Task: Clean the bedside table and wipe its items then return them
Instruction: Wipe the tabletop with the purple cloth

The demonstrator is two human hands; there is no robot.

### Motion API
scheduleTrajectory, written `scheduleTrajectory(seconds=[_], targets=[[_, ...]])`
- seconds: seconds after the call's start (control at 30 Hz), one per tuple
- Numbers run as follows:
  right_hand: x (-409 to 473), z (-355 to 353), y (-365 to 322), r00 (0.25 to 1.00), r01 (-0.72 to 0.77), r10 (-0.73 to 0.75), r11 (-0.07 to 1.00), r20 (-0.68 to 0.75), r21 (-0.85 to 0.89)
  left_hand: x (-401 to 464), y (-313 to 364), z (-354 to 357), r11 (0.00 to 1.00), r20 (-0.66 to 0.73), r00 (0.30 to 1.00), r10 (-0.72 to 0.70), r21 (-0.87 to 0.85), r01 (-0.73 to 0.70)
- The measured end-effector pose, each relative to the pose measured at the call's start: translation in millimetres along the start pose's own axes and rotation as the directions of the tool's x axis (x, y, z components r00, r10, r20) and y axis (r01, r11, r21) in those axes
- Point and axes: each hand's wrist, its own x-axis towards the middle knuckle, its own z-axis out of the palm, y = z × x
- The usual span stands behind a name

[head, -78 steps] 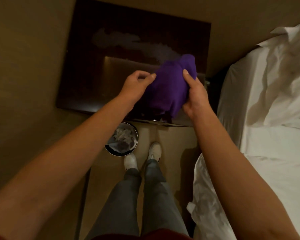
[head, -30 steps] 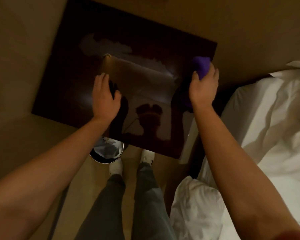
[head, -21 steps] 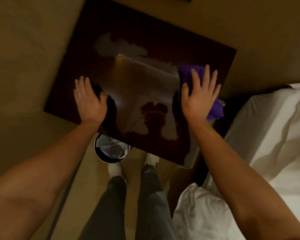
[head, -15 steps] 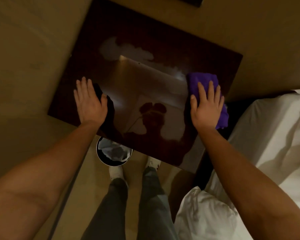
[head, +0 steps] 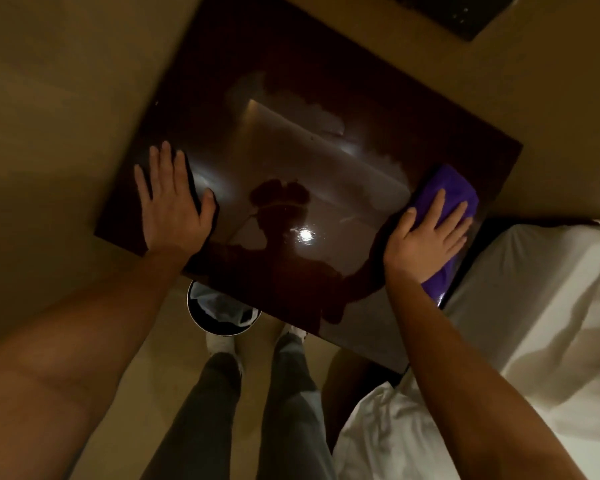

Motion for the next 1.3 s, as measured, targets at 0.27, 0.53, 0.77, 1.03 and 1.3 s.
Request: scheduleTrajectory(seconds=[0.27,0.53,0.77,1.03,1.3], targets=[[38.3,10.8,-83.9,0.998,0.043,-0.044,0.999,-0.038,-0.03,3.7,1.5,-0.1,0.999,0.035,0.999,-0.005,0.037,0.004],[38.1,38.0,-234.6,0.887,0.462,-0.462,0.886,0.021,-0.023,7.8,-1.3,6.8,1.0,-0.026,1.0,-0.001,0.009,0.001],[1.8,35.8,-215.9,0.629,0.777,-0.769,0.627,0.117,-0.055,6.8,-6.7,12.3,1.0,-0.048,0.999,-0.002,0.005,0.002],[-3.2,9.7,-61.6,0.901,0.434,-0.429,0.895,0.064,-0.104,5.3,-2.8,5.5,0.998,-0.034,0.999,-0.01,-0.06,0.008],[38.0,17.2,-139.8,0.974,0.226,-0.225,0.974,0.014,-0.032,5.3,-2.3,5.5,0.999,-0.019,1.0,-0.02,-0.048,0.019]])
